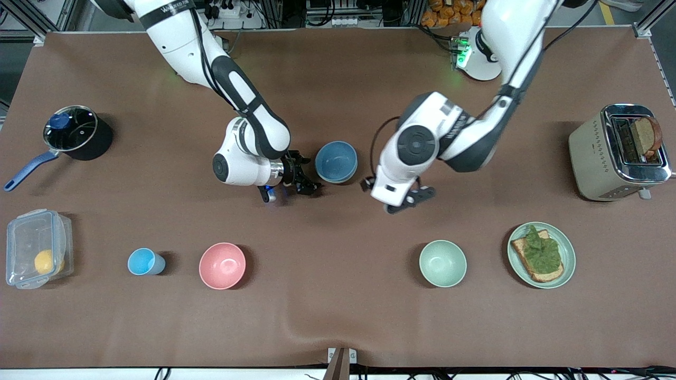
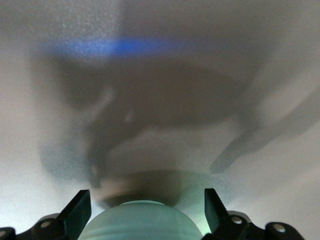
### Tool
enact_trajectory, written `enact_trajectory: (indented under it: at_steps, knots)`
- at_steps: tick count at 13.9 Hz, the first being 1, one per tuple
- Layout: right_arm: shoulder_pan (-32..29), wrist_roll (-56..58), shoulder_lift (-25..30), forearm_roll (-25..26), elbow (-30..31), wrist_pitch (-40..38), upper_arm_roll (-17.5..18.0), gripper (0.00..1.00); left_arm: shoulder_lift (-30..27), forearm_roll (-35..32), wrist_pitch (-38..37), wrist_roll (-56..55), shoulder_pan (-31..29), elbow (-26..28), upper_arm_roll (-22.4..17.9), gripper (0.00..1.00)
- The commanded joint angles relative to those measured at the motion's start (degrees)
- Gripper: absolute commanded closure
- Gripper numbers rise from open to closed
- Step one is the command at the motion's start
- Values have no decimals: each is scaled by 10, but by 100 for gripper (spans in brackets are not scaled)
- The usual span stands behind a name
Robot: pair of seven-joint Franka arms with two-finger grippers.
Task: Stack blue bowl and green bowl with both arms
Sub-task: 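Open the left gripper while the right gripper releases the green bowl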
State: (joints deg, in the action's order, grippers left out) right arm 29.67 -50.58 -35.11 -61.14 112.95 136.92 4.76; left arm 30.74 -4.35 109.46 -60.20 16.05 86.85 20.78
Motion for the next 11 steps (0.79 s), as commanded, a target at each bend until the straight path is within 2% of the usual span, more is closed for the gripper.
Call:
enact_trajectory:
  at_steps: [1,7,11]
  knots:
    - [0,14,0,-18,0,4,1,0,-38,-45,-32,45,-43,-4,3,0]
    - [-13,13,31,0,14,-16,-14,0,-94,-43,-42,226,-167,-15,6,0]
    - [-37,11,58,72,11,-139,-55,0,-110,-43,-73,302,-202,-27,8,0]
